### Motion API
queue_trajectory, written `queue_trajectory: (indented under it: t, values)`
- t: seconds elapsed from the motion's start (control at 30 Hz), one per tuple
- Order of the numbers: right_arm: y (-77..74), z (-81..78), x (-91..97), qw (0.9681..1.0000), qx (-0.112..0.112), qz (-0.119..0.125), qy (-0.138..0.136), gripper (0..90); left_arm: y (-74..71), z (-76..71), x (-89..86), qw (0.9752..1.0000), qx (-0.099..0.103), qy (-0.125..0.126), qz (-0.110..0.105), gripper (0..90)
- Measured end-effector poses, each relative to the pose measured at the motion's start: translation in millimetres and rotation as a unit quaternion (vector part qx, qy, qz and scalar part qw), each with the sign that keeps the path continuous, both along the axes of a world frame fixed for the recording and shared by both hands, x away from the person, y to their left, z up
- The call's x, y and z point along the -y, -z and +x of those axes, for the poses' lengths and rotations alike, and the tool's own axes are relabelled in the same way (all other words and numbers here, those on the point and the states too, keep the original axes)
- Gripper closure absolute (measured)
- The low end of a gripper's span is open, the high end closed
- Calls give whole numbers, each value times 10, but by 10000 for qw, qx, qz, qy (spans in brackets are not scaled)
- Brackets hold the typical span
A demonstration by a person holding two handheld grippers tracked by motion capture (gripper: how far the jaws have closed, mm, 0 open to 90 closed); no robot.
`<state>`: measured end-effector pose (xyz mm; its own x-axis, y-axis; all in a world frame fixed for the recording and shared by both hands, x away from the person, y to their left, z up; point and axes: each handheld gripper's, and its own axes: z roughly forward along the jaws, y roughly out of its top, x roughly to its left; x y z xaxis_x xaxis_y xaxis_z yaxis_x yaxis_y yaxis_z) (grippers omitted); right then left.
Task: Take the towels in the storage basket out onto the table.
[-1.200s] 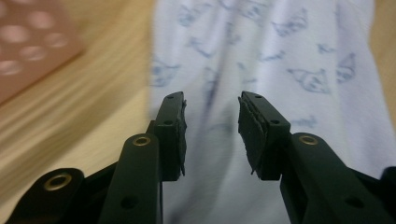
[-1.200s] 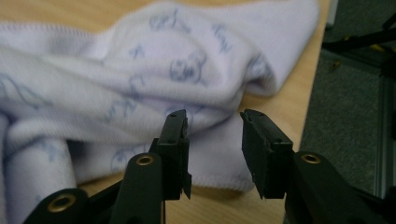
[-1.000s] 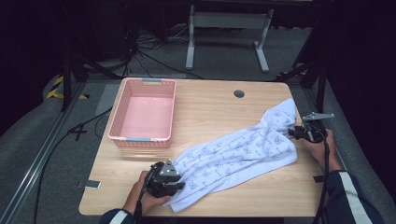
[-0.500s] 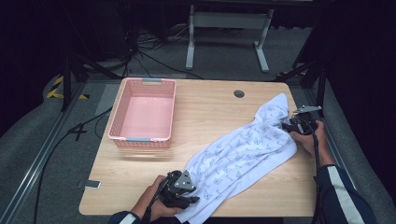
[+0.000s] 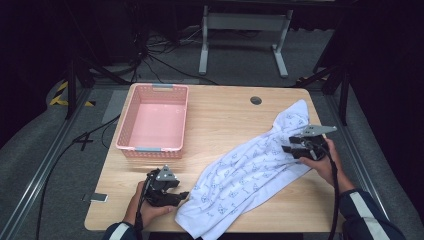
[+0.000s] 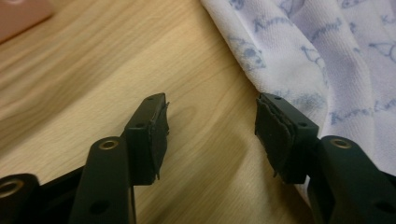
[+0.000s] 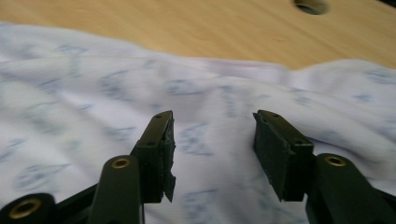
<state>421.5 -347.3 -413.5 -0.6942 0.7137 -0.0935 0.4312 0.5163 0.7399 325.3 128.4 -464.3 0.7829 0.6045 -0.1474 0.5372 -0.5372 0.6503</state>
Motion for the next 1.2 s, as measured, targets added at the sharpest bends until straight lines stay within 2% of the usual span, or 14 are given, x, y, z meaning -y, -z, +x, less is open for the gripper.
queue_trajectory:
  t: [0.1,0.17,0.33,0.47,0.53,0.63,0.67,0.77,0.8,0.83,0.87,0.97,1.13,1.2]
  values:
    - [81,-157,-155,9989,-176,-61,-431,457,9,5,121,9999,10,95,-39,384]
    - [152,-223,-237,9973,-207,-378,-590,448,14,0,184,9999,38,128,-49,350]
    - [260,-323,-350,9943,-314,-525,-868,453,-3,-32,338,9988,239,335,278,385]
    - [345,-297,-305,9951,-427,-462,-768,445,-9,-7,381,9974,360,556,278,601]
    - [365,-290,-264,9958,-502,-325,-687,435,-16,6,387,9968,491,468,416,766]
    - [376,-309,-251,9961,-510,-311,-647,434,-31,51,341,9965,619,304,482,888]
    - [374,-317,-249,9962,-512,-313,-624,432,-65,66,297,9965,749,127,352,896]
    - [375,-328,-232,9965,-484,-330,-590,432,-166,81,196,9951,978,-114,100,897]
    - [374,-333,-223,9967,-479,-328,-573,432,-221,81,139,9936,1106,-229,-59,898]
    - [371,-344,-209,9969,-468,-341,-535,432,-273,86,76,9935,1064,-264,-302,898]
    - [371,-344,-209,9969,-468,-341,-535,432,-273,86,76,9935,1064,-264,-302,897]
    - [368,-356,-215,9971,-444,-366,-506,432,-215,91,129,9971,696,75,-297,860]
    - [369,-358,-220,9970,-425,-386,-522,429,-114,54,328,9987,447,171,-181,483]
    - [369,-357,-217,9969,-443,-379,-525,426,-64,63,397,9991,406,125,47,462]
